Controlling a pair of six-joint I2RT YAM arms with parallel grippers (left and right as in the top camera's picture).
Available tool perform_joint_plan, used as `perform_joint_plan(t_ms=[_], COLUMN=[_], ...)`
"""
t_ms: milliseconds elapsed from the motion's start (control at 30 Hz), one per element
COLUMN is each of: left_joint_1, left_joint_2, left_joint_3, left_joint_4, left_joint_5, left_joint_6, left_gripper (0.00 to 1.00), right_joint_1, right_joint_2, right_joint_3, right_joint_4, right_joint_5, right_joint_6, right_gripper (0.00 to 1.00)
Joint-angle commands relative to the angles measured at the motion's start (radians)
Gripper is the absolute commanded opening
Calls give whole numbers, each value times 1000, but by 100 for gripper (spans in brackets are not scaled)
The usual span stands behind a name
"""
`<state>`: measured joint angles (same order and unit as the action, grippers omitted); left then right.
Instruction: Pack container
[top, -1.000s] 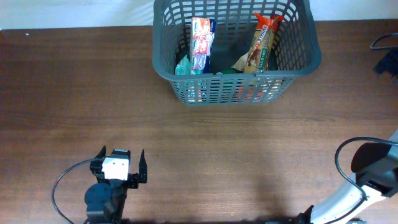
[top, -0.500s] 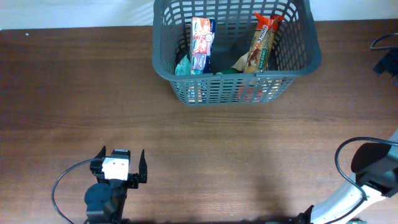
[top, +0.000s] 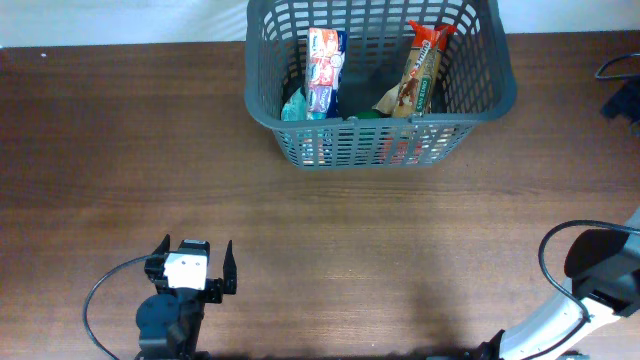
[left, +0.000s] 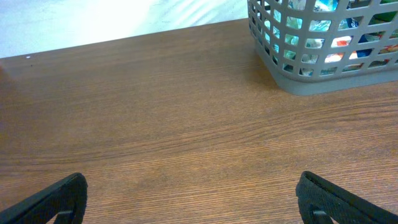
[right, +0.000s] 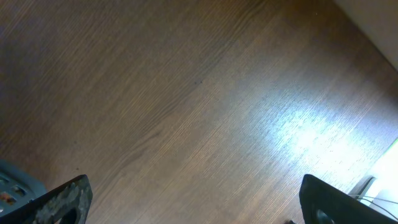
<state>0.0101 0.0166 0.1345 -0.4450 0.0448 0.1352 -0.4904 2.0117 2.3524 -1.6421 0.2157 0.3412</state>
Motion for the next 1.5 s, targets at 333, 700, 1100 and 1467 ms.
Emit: perform_joint_plan(t_ms=[333,700,1100,1467], left_joint_1=[6,6,6,6], left_joint_2=[-11,-11,-11,-11], left_joint_3=[-6,-6,-6,-6], left_joint_4=[0,0,0,0], left_joint_5=[-8,-8,-8,-7], left_joint_6=[16,16,16,16], left_gripper=[99,99,99,99], right_joint_1=[-6,105,306,388], right_joint_2=[-34,-266,-762,-1336], right_joint_3=[-3,-66,-581,-1233], right_joint_4=[55,364,621,972], right_joint_5=[25,25,18,-155], right_joint_6=[11,11,12,12], right_gripper=[99,99,99,99])
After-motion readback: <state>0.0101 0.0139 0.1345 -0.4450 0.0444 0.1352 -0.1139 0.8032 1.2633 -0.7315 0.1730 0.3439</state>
